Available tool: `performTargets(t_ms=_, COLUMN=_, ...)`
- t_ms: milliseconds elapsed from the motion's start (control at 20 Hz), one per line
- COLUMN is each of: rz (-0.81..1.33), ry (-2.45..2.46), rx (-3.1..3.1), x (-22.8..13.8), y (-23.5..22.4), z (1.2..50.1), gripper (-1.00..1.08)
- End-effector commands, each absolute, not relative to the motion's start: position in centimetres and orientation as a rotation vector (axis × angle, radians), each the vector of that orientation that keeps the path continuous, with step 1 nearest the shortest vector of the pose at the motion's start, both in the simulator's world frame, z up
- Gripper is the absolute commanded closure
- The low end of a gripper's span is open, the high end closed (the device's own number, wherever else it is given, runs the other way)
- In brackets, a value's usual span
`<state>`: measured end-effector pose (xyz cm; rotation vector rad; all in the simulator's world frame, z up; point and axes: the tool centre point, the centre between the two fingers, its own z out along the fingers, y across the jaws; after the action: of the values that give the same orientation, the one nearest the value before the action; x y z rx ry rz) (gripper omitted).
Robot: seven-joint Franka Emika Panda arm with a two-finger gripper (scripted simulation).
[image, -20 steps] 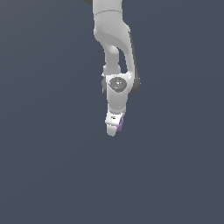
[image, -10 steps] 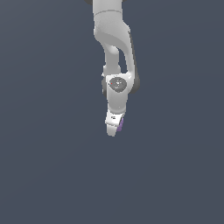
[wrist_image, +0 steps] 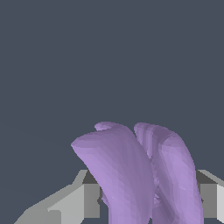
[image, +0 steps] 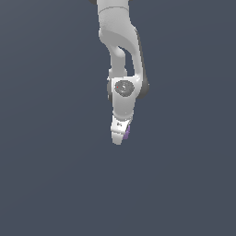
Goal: Pick up the object and move it to a goal position.
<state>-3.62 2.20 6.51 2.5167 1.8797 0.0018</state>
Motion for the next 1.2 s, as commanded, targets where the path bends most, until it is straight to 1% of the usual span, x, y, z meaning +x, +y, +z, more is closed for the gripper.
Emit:
performTargets(t_ms=0, rz=0.003, ry=1.880, rx=2.517, x=-2.8, y=2.2, z=7.4, gripper=1.08)
performTargets(t_ms=1150, rz=0.003, ry=1.880, rx=2.518, x=8.7, y=1.3, z=19.8, gripper=1.08)
